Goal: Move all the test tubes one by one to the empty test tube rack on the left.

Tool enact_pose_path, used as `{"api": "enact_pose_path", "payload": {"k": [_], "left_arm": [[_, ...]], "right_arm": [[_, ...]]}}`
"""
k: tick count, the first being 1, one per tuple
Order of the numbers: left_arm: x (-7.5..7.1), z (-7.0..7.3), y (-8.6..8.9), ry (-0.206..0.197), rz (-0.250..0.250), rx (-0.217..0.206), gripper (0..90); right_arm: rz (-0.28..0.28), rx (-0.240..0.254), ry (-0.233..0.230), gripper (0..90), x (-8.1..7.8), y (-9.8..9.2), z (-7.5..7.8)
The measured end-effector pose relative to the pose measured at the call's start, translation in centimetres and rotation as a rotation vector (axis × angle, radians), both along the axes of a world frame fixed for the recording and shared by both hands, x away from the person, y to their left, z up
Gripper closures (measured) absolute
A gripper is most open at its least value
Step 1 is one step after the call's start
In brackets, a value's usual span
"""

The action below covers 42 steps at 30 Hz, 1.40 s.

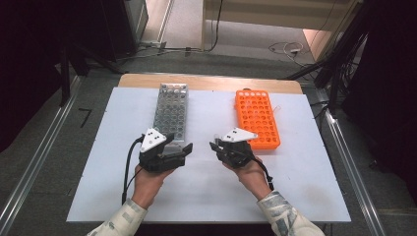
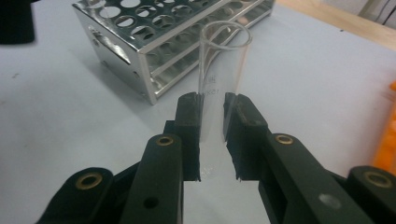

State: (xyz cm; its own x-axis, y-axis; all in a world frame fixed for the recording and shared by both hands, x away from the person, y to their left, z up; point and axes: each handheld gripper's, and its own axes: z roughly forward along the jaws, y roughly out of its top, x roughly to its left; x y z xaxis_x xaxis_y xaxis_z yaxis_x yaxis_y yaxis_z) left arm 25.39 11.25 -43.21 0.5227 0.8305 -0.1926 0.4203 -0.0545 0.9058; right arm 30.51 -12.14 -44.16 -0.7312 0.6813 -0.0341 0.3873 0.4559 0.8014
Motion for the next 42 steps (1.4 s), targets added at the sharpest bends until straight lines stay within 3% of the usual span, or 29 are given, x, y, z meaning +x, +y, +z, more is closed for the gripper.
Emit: {"api": "enact_pose_path", "payload": {"k": [5,11,19,27,34,35,37,42], "left_arm": [[0.4,-0.1,-1.9,-0.012,-0.076,-0.002,34.6],[0.8,-0.1,-3.4,-0.022,-0.125,0.021,44.3],[1.4,-0.7,-3.3,-0.004,-0.131,0.037,58.6],[1.5,-0.9,-3.8,-0.031,-0.144,0.066,73.9],[1.4,-0.6,-3.8,-0.043,-0.151,0.074,75.6],[1.4,-0.5,-3.8,-0.046,-0.145,0.079,75.6],[1.5,-0.3,-3.6,-0.049,-0.134,0.072,75.6],[1.9,0.4,-3.1,-0.052,-0.114,0.06,75.6]], "right_arm": [[0.027,-0.002,0.012,73.1,-0.2,0.7,-0.3],[0.063,-0.012,0.008,73.1,-0.7,1.5,-0.5],[0.101,0.0,0.023,73.1,-1.1,2.2,-0.8],[0.104,0.005,0.033,73.1,-0.9,2.4,-0.8],[0.104,0.012,0.025,72.6,-1.1,2.3,-0.6],[0.103,0.013,0.026,71.3,-1.2,2.3,-0.6],[0.111,0.014,0.035,58.1,-1.1,2.2,-0.5],[0.107,0.011,0.067,37.5,-0.7,1.7,-0.4]]}}
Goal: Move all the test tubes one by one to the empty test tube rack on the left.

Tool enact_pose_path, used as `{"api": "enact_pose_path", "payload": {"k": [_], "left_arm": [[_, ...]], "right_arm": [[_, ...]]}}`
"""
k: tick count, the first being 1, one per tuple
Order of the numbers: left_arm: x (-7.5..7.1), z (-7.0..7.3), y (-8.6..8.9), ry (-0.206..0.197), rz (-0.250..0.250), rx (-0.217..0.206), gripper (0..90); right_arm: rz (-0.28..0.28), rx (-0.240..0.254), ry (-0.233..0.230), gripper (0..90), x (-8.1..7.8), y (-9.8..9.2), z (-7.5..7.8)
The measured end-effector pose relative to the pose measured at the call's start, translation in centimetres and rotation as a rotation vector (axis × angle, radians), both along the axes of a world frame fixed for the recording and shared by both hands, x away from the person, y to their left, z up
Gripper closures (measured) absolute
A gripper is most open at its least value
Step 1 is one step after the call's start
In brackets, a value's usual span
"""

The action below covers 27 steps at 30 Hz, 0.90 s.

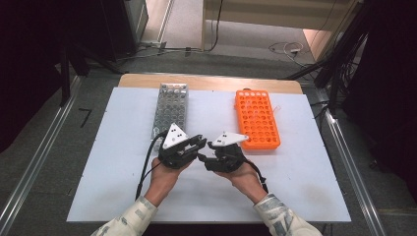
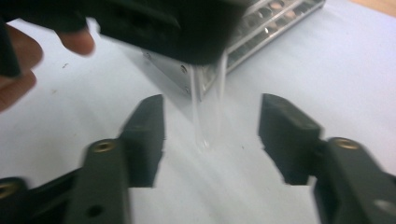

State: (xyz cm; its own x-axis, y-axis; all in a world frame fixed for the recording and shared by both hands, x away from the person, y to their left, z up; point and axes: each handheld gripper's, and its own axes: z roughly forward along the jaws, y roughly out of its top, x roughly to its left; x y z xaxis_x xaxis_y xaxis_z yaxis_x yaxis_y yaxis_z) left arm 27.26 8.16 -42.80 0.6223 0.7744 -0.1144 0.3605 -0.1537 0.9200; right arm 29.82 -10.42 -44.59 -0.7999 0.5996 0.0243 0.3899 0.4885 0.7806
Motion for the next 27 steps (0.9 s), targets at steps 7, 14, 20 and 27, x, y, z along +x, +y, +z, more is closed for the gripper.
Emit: {"api": "enact_pose_path", "payload": {"k": [7,14,20,27], "left_arm": [[1.0,1.7,1.1,-0.009,0.038,-0.019,75.6],[2.0,3.0,3.2,-0.016,0.089,-0.046,75.6],[2.8,3.9,5.2,-0.027,0.136,-0.067,75.6],[3.6,4.4,7.5,-0.037,0.214,-0.068,75.6]], "right_arm": [[-0.023,0.006,0.011,28.8,0.2,-1.0,0.3],[-0.048,0.004,0.021,27.4,0.5,-1.7,0.3],[-0.057,0.002,0.023,27.6,0.8,-1.9,0.2],[-0.067,0.0,0.023,27.8,0.8,-2.1,0.2]]}}
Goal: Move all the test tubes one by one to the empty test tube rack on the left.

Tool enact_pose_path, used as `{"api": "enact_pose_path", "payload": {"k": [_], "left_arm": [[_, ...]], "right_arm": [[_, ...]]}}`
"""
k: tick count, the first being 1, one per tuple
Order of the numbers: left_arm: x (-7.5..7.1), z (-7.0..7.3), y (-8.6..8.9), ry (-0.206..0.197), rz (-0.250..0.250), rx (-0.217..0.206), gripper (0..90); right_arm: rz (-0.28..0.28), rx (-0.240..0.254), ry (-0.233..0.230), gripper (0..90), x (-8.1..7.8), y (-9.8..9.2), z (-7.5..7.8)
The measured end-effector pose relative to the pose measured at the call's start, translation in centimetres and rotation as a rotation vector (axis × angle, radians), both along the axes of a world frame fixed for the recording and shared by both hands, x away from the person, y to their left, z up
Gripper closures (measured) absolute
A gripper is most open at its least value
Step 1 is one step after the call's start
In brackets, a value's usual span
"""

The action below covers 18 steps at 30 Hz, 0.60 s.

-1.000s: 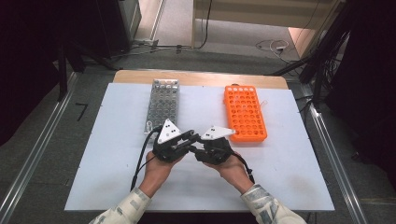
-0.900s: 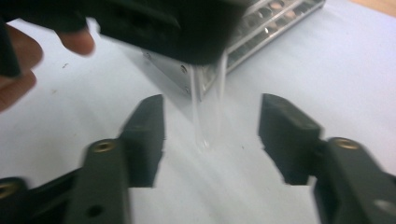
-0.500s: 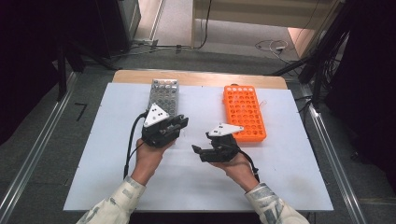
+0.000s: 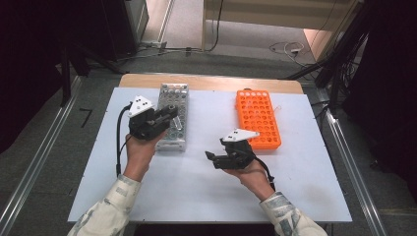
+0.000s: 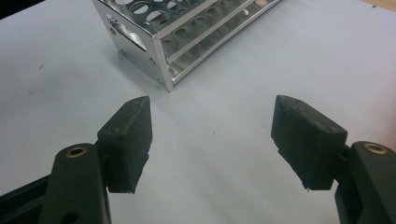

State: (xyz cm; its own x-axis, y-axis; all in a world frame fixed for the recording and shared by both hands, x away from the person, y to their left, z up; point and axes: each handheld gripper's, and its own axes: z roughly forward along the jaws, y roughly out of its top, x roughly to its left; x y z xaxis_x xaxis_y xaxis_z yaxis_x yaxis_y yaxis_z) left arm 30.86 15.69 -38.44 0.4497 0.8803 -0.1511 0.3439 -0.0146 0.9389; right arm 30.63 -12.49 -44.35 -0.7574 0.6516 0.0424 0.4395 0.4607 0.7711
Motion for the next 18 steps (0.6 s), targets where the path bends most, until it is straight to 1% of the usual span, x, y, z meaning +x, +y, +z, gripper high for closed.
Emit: {"api": "enact_pose_path", "payload": {"k": [4,5,9,14,18], "left_arm": [[0.2,0.0,1.1,-0.002,0.048,0.019,75.6],[0.2,0.0,1.3,-0.003,0.053,0.026,75.6],[0.1,-0.5,2.2,0.002,0.089,0.036,75.6],[0.2,-1.4,2.8,0.014,0.118,0.055,75.5],[0.2,-1.9,2.9,0.024,0.126,0.071,75.5]], "right_arm": [[0.0,0.002,-0.002,28.1,0.0,-0.1,0.1],[-0.001,0.003,-0.001,28.0,0.0,-0.1,0.1],[-0.002,0.001,-0.002,28.1,0.0,-0.1,0.1],[-0.002,-0.001,-0.005,28.2,-0.1,0.0,0.0],[-0.004,0.0,-0.002,28.3,0.0,0.0,0.0]]}}
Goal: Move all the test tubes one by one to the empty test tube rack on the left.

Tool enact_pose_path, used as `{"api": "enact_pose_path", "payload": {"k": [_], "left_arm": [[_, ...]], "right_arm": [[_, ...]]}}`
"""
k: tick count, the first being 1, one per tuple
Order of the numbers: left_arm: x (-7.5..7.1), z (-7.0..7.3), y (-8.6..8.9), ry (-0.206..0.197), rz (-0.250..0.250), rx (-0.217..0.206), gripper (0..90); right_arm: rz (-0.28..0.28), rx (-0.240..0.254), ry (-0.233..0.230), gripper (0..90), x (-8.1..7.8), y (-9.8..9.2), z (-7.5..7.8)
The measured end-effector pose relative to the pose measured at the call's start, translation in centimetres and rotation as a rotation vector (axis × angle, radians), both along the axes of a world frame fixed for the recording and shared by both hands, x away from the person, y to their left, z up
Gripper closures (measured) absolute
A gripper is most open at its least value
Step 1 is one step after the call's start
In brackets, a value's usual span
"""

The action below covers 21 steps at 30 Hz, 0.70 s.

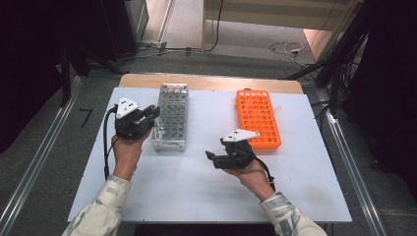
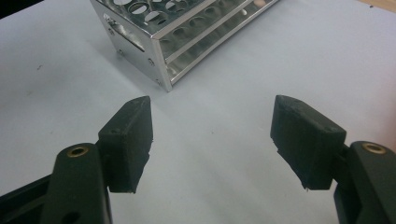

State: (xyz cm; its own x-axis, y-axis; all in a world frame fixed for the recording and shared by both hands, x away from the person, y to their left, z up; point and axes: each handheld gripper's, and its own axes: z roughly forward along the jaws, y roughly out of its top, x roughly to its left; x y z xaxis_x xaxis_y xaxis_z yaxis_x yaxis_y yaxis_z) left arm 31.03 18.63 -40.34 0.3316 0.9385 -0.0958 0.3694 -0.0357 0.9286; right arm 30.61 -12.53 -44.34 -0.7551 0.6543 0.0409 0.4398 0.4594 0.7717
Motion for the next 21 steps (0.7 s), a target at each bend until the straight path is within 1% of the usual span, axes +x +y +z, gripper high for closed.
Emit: {"api": "enact_pose_path", "payload": {"k": [7,9,13,16,21], "left_arm": [[-0.2,-0.4,0.3,0.007,0.021,0.036,75.5],[-0.2,-0.6,0.3,0.01,0.022,0.034,75.4],[-0.2,-1.3,0.0,0.022,0.02,0.062,75.3],[-0.3,-1.9,-0.1,0.033,0.019,0.072,75.2],[-0.2,-2.7,-0.6,0.053,0.011,0.101,74.8]], "right_arm": [[-0.001,-0.002,-0.003,28.4,0.0,-0.1,0.0],[-0.003,-0.002,-0.004,28.5,0.0,-0.1,0.0],[-0.002,-0.001,-0.006,28.5,0.0,-0.2,0.1],[-0.005,-0.003,-0.002,28.5,0.0,-0.2,0.0],[-0.001,-0.009,-0.002,28.5,-0.1,0.0,-0.1]]}}
